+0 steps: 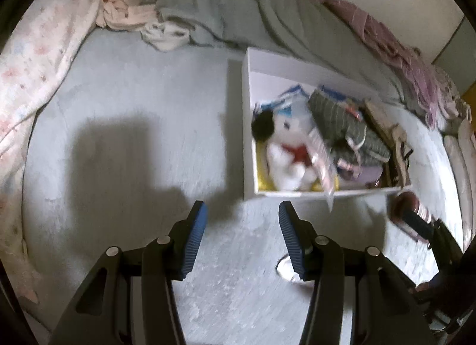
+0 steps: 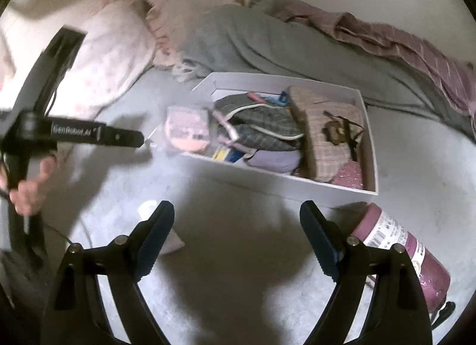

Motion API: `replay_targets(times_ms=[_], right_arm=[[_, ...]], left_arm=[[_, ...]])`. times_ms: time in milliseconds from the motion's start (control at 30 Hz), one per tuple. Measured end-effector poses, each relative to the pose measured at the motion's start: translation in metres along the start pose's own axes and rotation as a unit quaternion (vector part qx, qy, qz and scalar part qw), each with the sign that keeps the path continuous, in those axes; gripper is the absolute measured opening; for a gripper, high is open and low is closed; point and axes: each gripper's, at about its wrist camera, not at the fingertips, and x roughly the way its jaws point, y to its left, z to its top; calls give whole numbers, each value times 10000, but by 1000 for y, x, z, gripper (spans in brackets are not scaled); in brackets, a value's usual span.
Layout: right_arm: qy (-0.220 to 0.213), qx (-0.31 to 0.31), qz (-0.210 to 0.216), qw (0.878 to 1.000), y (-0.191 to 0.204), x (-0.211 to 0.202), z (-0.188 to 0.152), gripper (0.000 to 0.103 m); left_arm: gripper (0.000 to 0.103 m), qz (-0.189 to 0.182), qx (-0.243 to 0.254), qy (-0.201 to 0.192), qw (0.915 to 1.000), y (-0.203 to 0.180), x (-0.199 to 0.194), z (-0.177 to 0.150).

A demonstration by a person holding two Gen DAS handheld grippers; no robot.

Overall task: Organize soft objects
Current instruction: 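Withdraw the right tool and move it to the white strip on the sheet, then close the right tool on the white strip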

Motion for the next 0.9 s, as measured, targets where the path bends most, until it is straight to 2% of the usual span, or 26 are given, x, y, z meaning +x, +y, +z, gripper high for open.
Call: replay_targets(times_ms=[100,200,233,267,300,467,700,900], right_arm=[[140,-394,-176,9990,18,13,-1,87],[233,-484,77,9985,30,22,-3,86],[303,-503,226,9980,35,25,-3,82],[350,-542,356,9973,40,27,-2,72],[397,-638,443,9962,48,30,-2,67],[571,-1356,330,9886,78,45,-4,36],[752,-1461,381,9857,79,56,-6,35],[900,-1872,428,9773,87,59,-8,35]], left_arm=[[50,13,143,237,9996,2,9,-9],[50,-51,151,496,9986,8,18,-15],[50,-23,115,559,9984,10,21,-16],[50,24,77,599,9982,11,23,-17],[50,61,43,621,9980,13,25,-17],[50,-15,-9,601,9982,18,22,-20],[50,9,-152,606,9980,28,22,-22],[50,45,-148,612,9980,30,23,-22]])
